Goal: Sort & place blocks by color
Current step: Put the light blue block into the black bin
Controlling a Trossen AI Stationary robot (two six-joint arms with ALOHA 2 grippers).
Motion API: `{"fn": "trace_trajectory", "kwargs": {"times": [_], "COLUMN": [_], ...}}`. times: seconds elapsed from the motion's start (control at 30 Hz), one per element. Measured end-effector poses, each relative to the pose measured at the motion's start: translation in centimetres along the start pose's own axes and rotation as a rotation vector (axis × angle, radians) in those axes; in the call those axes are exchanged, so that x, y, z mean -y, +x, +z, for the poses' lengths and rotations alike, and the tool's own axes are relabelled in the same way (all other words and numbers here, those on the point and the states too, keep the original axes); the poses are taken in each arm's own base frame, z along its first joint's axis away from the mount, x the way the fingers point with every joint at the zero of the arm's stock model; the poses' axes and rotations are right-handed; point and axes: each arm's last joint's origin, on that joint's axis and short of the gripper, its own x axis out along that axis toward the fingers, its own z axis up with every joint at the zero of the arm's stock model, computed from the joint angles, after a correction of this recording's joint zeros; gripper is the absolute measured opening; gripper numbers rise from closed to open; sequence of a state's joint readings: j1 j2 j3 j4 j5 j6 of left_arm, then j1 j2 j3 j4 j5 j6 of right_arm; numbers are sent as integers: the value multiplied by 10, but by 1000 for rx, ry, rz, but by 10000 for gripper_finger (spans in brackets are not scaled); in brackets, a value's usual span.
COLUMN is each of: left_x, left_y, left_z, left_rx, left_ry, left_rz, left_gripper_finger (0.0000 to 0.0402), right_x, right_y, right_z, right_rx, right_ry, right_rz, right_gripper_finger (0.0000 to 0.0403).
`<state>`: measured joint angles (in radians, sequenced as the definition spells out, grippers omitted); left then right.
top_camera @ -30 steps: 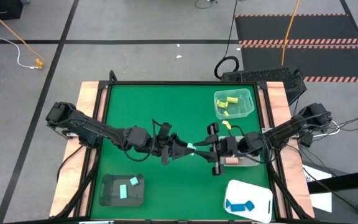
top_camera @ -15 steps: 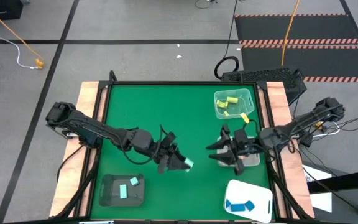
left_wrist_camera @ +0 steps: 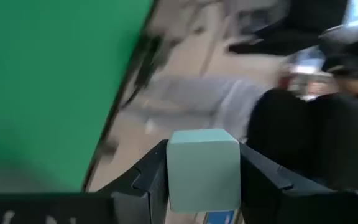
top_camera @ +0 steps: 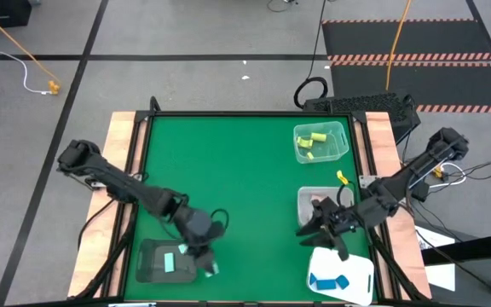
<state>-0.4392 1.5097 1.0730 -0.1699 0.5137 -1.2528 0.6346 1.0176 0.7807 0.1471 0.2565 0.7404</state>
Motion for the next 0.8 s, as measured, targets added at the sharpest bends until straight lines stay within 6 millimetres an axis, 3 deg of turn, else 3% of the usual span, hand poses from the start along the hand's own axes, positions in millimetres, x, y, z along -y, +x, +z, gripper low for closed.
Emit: {"fn": "trace_trajectory", "kwargs": {"times": [0.17, 0.4, 0.6, 0.8], "left_x": [4, -16, -25, -27], "left_y": [-8, -6, -5, -5], "left_z": [-42, -93, -105, -109], "left_rx": [-37, -34, 80, 200], "left_ry": [-94, -317, -383, -339], "left_rz": [141, 497, 634, 665], "left_gripper_finger": [148, 155, 146, 178], "right_x": [-10, -15, -5, 6], "right_y": [-4, -6, -5, -4], "right_z": [-9, -15, -25, -36], "right_rx": [-42, -59, -84, -116], "right_ry": [26, 9, 5, 52], "right_rz": [44, 69, 43, 9], "right_gripper_finger": [139, 139, 139, 139]}}
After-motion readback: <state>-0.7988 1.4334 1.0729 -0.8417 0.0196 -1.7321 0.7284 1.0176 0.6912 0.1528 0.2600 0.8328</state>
